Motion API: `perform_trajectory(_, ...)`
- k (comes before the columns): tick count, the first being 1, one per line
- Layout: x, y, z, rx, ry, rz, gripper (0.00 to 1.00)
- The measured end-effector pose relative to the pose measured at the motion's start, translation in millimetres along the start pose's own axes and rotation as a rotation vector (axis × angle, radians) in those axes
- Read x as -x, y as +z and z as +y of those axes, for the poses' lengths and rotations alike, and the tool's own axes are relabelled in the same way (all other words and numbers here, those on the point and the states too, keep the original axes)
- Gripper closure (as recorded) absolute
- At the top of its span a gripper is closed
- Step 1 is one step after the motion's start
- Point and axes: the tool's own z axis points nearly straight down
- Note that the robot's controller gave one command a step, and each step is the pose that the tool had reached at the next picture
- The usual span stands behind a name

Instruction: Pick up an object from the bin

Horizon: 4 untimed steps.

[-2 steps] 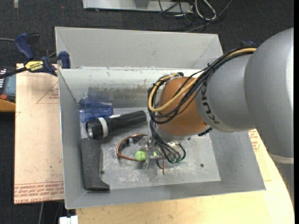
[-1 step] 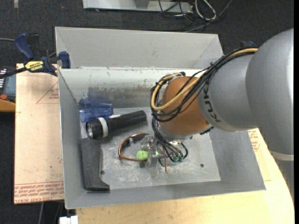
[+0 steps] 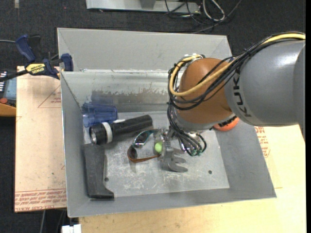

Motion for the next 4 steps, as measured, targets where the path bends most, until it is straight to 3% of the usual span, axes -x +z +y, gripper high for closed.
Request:
perform_trajectory(1,-1.5,20.1,1.7,0.000,-0.019,0.019,1.00)
perform_trajectory(2,-1.0,-7.6,-5.1,0.001,0.001,-0.001,0.00)
perform_trajectory(4,6.0,6.1,5.9,0.003,0.011,-0.001,0.00)
